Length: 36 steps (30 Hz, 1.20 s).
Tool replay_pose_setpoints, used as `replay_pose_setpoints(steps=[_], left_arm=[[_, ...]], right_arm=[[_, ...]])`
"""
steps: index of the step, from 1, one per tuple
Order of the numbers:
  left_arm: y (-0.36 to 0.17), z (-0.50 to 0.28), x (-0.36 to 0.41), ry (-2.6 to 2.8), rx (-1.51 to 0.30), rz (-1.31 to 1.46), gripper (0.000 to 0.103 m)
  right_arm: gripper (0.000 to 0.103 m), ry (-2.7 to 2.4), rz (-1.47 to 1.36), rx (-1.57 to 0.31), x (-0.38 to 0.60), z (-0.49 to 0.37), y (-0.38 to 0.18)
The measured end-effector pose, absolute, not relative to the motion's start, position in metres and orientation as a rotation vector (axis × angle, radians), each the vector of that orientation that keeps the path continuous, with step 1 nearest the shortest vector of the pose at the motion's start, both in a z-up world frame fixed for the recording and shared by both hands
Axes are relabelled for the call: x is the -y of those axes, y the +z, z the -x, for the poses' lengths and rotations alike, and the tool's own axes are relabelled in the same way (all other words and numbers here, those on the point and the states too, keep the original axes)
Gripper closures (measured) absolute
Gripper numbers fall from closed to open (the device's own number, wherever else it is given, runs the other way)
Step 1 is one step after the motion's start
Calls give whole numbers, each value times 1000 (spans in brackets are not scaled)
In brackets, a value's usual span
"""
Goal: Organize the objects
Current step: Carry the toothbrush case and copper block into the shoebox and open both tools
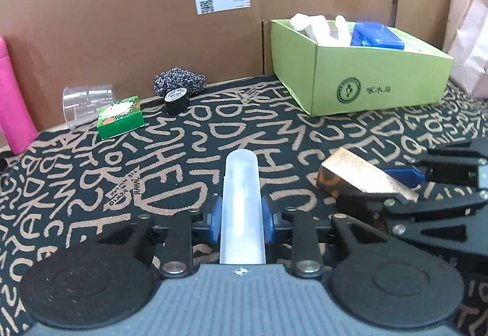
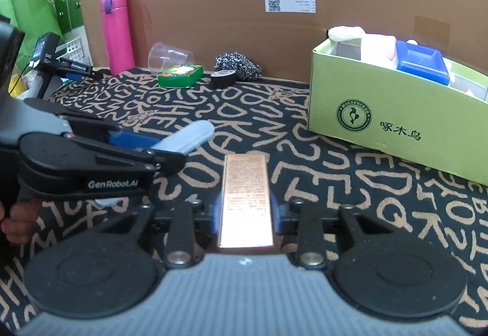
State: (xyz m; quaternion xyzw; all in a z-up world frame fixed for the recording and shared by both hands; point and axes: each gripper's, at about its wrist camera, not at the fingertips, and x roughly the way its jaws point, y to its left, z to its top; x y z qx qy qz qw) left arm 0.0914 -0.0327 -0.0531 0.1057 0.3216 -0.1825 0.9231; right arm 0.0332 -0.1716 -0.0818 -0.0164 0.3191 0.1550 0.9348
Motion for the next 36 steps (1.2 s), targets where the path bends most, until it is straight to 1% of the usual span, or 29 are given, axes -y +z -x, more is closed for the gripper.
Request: replay_pose_setpoints(steps=[4,10,15,19,22,28,36], left_arm=[[-41,-86,36,-418,-668,-150,73],[7,-81,64,-529,-558,-88,73],[40,-100,98,-589,-488,-51,73],[57,-131,127,-633,-484,-22,73],[62,-157,151,-603,-466,-67,73],[57,-206,183,-579,-489,-96,73],[30,-237,199,-563,-539,-127,73]], right_arm=[[73,317,-7,-640,183,-25,-78],[73,272,-42,-542,217,-6,-48],[73,204,-55,-435,251,-1,-18],[73,135,-55,-367,280,-5,2],[73,84,-52,-332,300,-12,13],[73,3,-68,-312,336,-44,21],[73,-79,-76,-366,365,-106,-1]])
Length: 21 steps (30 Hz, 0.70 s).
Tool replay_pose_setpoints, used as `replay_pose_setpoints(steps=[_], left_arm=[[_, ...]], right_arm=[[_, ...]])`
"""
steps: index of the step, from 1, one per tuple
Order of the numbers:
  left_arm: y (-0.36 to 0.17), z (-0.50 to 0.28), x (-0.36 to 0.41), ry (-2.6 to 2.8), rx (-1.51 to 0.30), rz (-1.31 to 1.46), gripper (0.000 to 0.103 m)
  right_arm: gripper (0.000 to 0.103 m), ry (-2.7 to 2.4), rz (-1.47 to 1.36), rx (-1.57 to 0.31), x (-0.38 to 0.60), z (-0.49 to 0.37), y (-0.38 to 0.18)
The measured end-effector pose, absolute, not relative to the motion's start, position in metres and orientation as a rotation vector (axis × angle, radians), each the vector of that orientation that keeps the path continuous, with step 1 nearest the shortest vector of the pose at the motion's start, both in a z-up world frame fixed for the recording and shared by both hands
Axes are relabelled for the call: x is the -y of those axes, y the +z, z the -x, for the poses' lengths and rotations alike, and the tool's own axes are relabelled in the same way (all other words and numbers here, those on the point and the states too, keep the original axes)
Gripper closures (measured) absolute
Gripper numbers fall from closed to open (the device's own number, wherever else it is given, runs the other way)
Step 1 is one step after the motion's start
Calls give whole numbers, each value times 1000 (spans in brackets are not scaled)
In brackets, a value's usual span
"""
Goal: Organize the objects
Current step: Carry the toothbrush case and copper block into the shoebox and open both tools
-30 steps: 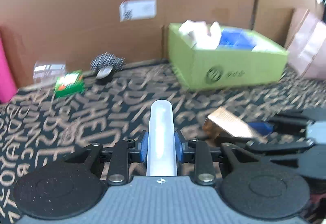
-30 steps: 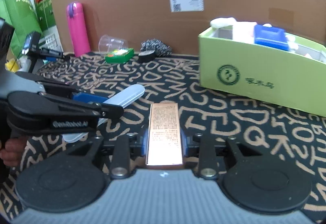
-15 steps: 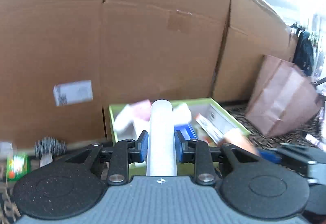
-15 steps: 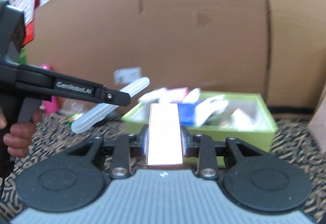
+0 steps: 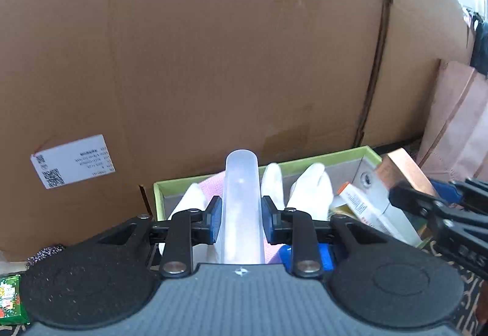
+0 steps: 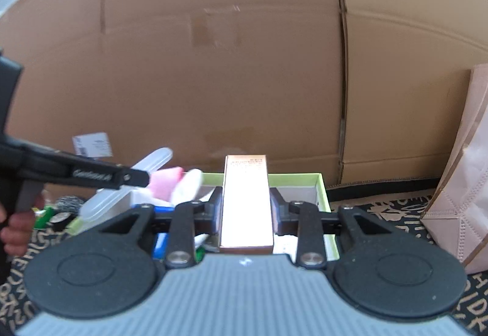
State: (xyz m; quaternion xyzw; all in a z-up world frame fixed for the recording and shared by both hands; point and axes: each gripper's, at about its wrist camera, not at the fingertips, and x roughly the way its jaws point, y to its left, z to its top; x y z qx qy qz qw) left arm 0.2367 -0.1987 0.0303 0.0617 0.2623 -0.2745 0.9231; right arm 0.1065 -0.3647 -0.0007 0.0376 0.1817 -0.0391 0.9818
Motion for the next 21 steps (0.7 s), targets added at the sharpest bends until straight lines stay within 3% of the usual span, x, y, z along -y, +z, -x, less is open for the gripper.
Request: replay_pose_setpoints(steps=[5,6,7,9,15,21], left_arm=[[20,-238,197,-586,-525,-126,73],[18,-236,195,-596,-510,-117,62],[17,-233,192,-601,-506,-107,35],[17,-226,185,-592,-478,-65,18],[20,-198,169,-581,-467,-24,15],[25,-181,155,-509,-482,-18,12]], right_arm=[[73,-80,-50,-416,365,-127,-23],[71,-75,-39,-420,364,-128,-29],[58,-74,-29,-420,362,-129,-32],[35,-92,-19,-397,362,-124,-35],[4,-127,-19,-359,363,-105,-34],[0,-125,-37,-361,357,-89,-24]])
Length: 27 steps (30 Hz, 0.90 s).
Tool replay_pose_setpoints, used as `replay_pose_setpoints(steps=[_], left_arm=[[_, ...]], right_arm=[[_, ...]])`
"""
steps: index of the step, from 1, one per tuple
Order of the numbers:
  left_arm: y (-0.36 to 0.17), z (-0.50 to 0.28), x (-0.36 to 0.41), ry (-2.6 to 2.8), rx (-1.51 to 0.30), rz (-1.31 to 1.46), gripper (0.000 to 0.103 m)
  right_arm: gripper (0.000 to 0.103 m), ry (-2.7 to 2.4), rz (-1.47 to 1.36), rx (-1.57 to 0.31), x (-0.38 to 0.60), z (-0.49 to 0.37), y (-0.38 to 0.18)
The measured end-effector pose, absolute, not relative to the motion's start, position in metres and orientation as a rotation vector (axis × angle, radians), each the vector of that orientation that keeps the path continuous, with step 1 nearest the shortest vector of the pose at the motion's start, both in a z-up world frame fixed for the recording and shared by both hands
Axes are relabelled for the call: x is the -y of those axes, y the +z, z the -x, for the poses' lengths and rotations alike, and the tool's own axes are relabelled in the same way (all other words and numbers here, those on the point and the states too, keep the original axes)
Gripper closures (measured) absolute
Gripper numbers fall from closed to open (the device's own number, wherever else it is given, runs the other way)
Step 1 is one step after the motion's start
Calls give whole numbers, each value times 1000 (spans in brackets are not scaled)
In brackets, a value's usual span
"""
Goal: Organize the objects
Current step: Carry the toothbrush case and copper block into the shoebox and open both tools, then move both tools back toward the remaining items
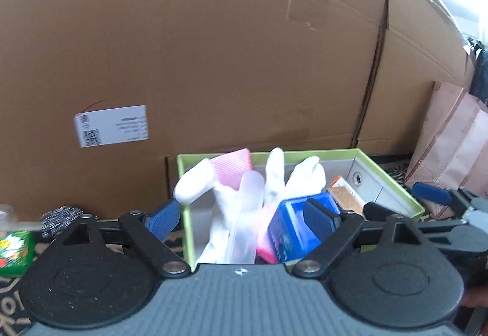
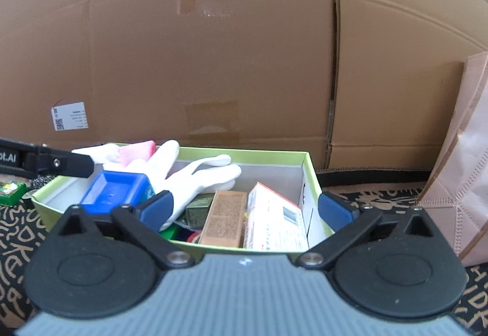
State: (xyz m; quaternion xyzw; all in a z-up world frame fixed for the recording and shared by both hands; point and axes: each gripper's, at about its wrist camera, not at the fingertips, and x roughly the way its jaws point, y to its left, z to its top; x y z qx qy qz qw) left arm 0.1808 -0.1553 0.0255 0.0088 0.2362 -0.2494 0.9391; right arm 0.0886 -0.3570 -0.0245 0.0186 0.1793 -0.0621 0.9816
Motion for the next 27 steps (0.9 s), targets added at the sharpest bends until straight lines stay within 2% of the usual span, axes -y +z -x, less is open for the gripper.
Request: replay_pose_setpoints(steps=[13,27], left_arm=[[36,-117,91,-441,-491,44,12],[-8,-99,-6,-188,-534,63,12]], right_arm=[[0,-17,-34,-330,304,-37,8],[0,264,11,-450,195,-39,-19]])
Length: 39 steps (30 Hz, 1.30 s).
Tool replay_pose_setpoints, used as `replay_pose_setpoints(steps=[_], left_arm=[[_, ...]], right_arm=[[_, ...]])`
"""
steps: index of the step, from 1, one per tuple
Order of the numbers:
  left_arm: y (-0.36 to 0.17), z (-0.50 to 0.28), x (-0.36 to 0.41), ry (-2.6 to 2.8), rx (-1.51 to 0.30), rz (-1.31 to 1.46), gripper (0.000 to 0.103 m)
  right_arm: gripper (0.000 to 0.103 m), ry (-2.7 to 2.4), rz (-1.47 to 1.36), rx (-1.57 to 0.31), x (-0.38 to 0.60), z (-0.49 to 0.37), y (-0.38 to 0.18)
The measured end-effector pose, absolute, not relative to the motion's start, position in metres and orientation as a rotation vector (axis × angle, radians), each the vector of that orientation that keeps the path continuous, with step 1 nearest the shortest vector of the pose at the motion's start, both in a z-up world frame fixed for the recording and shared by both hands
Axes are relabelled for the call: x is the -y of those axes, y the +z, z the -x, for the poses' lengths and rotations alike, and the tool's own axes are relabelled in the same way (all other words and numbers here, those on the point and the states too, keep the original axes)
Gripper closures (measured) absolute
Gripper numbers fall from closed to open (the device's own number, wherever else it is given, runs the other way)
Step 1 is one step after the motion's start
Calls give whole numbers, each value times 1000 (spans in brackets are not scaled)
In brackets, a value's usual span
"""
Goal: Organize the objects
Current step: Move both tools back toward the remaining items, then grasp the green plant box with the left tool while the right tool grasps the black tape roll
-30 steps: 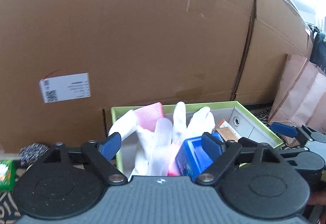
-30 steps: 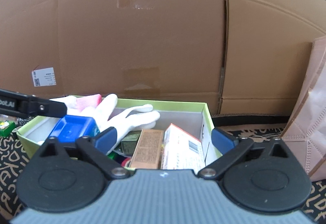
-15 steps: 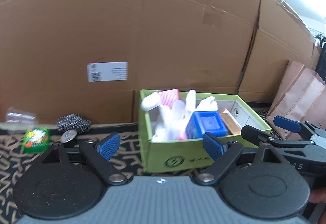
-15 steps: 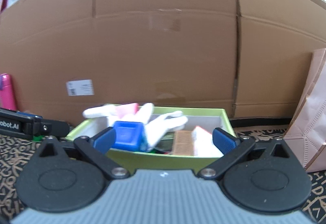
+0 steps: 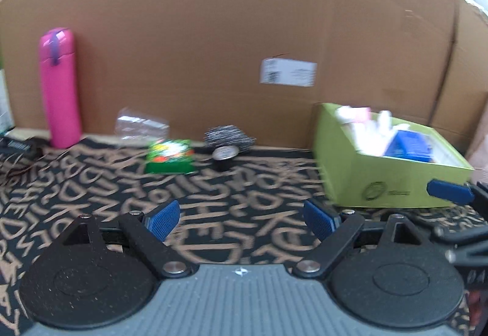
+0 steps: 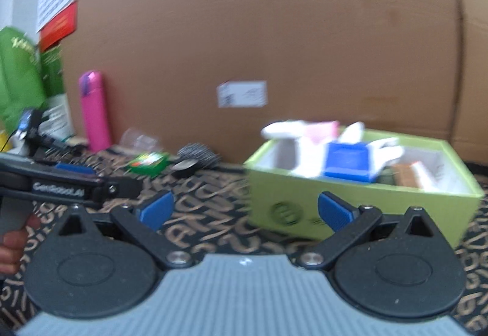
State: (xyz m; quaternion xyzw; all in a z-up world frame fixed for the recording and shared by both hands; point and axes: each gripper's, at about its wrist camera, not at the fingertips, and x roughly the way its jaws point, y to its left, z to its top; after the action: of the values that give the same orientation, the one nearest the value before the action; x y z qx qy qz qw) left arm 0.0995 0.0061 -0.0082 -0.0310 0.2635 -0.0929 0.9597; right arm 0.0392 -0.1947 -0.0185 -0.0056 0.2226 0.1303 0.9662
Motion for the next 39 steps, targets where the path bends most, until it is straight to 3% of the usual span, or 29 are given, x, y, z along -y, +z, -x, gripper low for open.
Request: replay_pose_setpoints(steps=[10,21,23,25,29,34,39], left_arm=[[-32,-166,-45,-40,-545,71,12],[-49,-241,-37,-32,-530,38,12],[-52,-249,-37,-36,-537,16,18],[-55,-254,-40,-56,-558,14,38],[-54,-251,-54,-114,-579,50,38],[-49,-233,-71,-120,-601,34,39],[-47,-233,-85,-129,-617,106,39]], right_arm=[[0,347,90,-557,125,-72,-55],[0,329,137,-593,99,-104,-69],[0,328,135,-593,97,-110,-71],[0,322,134,-592,95,-117,-72],[10,317,122,-595,90,-138,-73],[30,307,112,-606,80,-168,-75],[37,293,100,-636,69,-208,-80]])
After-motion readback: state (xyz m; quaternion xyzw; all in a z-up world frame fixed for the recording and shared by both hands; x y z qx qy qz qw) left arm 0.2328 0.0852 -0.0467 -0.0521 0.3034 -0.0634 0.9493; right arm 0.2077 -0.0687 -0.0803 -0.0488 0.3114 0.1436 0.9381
